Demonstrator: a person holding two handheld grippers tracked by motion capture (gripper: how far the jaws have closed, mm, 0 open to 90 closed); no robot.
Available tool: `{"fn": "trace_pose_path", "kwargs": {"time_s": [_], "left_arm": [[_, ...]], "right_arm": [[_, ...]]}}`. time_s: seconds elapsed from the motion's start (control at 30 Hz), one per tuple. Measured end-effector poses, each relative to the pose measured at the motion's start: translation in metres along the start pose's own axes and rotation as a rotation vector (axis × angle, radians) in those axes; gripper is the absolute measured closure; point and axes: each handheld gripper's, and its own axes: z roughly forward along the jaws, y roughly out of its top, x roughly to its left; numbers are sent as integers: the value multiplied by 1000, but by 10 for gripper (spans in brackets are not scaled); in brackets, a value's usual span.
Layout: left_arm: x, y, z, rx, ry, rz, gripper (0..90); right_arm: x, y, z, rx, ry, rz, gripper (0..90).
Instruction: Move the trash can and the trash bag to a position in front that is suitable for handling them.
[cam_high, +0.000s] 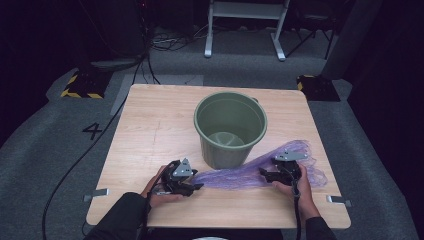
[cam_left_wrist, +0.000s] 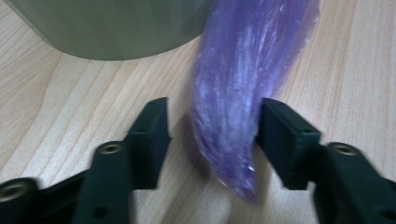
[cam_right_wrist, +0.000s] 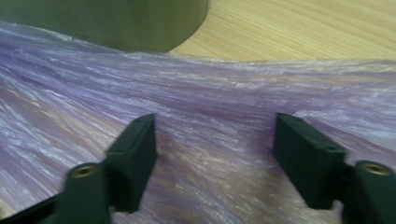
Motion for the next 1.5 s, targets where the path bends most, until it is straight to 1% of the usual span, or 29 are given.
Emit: {"fn": "trace_pose_path", "kwargs": {"time_s": [0.03, 0.07, 0.1, 0.13, 0.17, 0.2, 0.3, 0.4, 0.5, 0.57, 0.63, 0.73, 0.87, 0.9, 0.93, 0.97, 1.0, 1.1, 1.17, 1.33, 1.37, 1.43, 1.5], "left_arm": [[0, 1, 1, 9, 8, -6, 294], [1, 1, 1, 11, 14, -18, 294], [2, 0, 1, 22, 25, -28, 206], [2, 0, 1, 22, 25, -28, 190], [3, 0, 1, 24, 24, -26, 176], [4, -2, -1, 28, 22, -26, 176], [7, -7, -6, 30, 17, -23, 159], [11, -13, -13, 31, 27, -29, 154], [17, -21, -21, 33, 43, -42, 155], [20, -26, -27, 31, 66, -65, 154], [23, -31, -32, 29, 86, -83, 155], [24, -38, -40, 30, 115, -112, 154], [24, -44, -46, 27, 143, -139, 153], [24, -46, -48, 28, 147, -144, 153], [24, -46, -48, 28, 147, -144, 153], [24, -46, -48, 27, 145, -145, 153], [24, -46, -48, 26, 144, -144, 151], [27, -45, -47, 28, 137, -137, 151], [29, -43, -45, 28, 139, -141, 151], [32, -39, -41, 27, 147, -144, 151], [32, -39, -41, 28, 145, -144, 150], [32, -39, -41, 28, 145, -144, 151], [32, -39, -41, 29, 148, -143, 151]], "right_arm": [[-2, 1, 0, -7, 10, -9, 457], [-2, 1, 0, -7, 10, -9, 457], [-5, 1, 0, -11, 14, -14, 535], [-7, 2, 0, -12, 15, -14, 558], [-9, 2, 1, -13, 15, -17, 592], [-9, 2, 1, -13, 15, -17, 592], [-13, 2, 2, -30, 16, -19, 709], [-17, 3, 3, -30, 10, -34, 781], [-23, 3, 5, -39, 5, -29, 849], [-24, 3, 5, -43, 1, -29, 859], [-27, 3, 5, -43, 8, -34, 873], [-29, 4, 6, -47, -10, -37, 889], [-34, 4, 3, -69, -2, -30, 896], [-35, 3, -1, -89, -7, -34, 898], [-35, 3, -1, -89, -7, -34, 898], [-35, 3, -3, -101, -12, -34, 900], [-36, 1, -11, -135, -7, -34, 900], [-36, 0, -15, -152, -15, -47, 900], [-37, 0, -20, -171, -8, -55, 900], [-36, 0, -27, -198, -12, -72, 900], [-36, 1, -28, -206, -8, -75, 900], [-35, 3, -32, -239, 13, -93, 900], [-34, 3, -33, -245, 17, -100, 900]]}}
